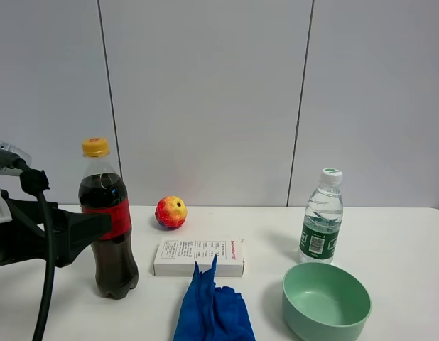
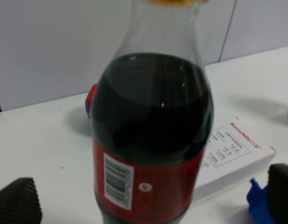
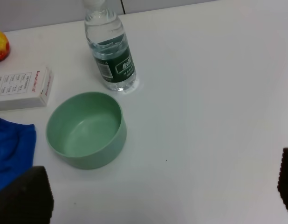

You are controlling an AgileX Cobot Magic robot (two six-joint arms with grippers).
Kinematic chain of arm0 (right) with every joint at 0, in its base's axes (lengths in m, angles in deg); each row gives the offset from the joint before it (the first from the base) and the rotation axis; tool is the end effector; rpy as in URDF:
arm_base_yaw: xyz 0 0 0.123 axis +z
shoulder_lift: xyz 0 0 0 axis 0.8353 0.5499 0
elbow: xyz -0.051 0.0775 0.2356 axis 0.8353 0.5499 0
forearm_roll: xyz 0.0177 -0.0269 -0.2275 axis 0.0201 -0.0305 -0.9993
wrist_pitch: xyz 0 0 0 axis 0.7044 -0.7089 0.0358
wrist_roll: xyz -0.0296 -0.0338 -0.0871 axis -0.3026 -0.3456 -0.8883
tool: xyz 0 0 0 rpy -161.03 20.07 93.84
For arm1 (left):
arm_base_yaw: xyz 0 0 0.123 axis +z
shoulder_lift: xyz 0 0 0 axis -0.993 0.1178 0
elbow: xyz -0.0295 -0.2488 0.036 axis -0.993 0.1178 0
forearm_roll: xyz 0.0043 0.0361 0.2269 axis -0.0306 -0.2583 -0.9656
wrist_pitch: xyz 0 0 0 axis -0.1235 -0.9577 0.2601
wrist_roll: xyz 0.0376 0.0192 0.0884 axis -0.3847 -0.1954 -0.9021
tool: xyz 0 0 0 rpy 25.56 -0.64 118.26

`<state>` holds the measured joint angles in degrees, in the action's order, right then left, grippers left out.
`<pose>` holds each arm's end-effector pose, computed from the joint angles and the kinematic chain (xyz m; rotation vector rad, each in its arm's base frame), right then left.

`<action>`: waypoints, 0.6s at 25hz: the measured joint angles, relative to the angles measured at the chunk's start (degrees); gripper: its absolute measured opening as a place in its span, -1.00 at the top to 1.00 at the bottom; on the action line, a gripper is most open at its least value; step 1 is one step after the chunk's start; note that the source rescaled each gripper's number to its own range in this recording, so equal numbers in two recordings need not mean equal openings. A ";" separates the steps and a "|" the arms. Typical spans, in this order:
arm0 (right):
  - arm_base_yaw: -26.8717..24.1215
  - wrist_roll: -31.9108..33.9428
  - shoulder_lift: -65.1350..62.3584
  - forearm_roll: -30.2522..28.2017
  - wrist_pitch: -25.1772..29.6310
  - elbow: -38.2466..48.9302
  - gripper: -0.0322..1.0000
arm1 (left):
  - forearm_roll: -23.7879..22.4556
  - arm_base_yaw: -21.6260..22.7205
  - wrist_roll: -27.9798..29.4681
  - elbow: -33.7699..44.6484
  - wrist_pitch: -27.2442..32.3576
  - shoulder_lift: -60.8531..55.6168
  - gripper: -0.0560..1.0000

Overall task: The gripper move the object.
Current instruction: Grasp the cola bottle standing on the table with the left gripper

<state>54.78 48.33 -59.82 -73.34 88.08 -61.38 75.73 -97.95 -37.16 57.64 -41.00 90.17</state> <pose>0.0142 0.0073 0.2609 0.0685 2.0556 0.1127 0.2082 -0.0759 0.1428 0.2622 1.7723 -0.4695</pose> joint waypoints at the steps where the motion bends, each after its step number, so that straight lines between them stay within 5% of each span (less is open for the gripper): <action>1: 0.00 0.00 0.00 0.00 0.00 0.00 -1.00 | -0.05 0.00 -0.04 -0.19 -0.13 0.39 -1.00; 15: 0.00 0.00 0.00 0.00 0.00 0.00 -1.00 | -0.11 0.00 -0.81 -2.40 -0.34 3.70 -1.00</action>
<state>54.78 48.33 -59.82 -73.34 88.08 -61.38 75.62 -97.95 -37.98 55.24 -41.35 93.87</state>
